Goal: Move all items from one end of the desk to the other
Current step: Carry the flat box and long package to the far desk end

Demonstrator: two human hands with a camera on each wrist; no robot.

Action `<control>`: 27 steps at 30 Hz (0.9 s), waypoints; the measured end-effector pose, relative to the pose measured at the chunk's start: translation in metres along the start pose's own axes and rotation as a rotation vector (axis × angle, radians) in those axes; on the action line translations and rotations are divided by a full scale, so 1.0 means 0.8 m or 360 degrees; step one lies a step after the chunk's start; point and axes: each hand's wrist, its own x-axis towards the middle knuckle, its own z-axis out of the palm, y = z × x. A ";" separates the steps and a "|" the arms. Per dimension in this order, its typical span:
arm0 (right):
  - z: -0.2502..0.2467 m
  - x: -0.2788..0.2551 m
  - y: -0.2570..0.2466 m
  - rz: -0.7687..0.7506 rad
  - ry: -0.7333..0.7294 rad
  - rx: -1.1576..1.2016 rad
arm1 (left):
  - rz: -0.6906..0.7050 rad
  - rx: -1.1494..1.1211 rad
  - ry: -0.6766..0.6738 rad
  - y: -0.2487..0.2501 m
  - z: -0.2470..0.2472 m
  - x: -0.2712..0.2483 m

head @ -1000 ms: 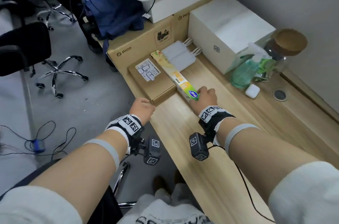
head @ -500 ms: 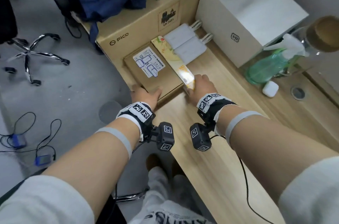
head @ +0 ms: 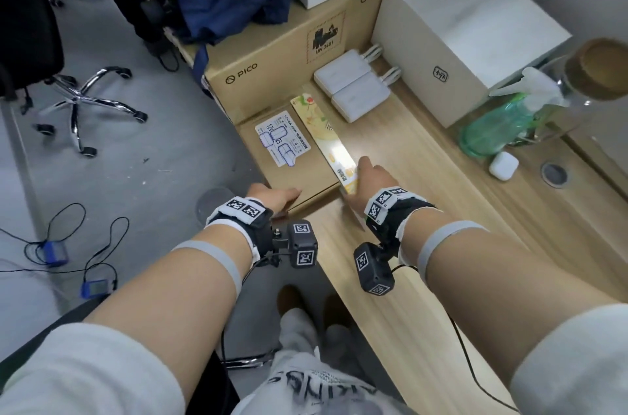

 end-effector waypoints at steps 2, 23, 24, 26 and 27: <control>0.006 -0.014 0.004 -0.0016 -0.0024 -0.0036 | -0.0002 0.0070 -0.0063 -0.014 0.000 -0.023; -0.025 -0.335 0.184 0.0555 0.0094 0.0092 | 0.0607 0.0050 -0.0736 -0.067 0.103 -0.249; -0.022 -0.357 0.197 0.0598 0.0107 0.0119 | 0.0626 0.0090 -0.0770 -0.070 0.119 -0.262; -0.016 -0.398 0.223 0.0692 0.0132 0.0169 | 0.0666 0.0204 -0.0826 -0.075 0.153 -0.287; -0.012 -0.419 0.238 0.0741 0.0143 0.0184 | 0.0687 0.0265 -0.0853 -0.077 0.171 -0.301</control>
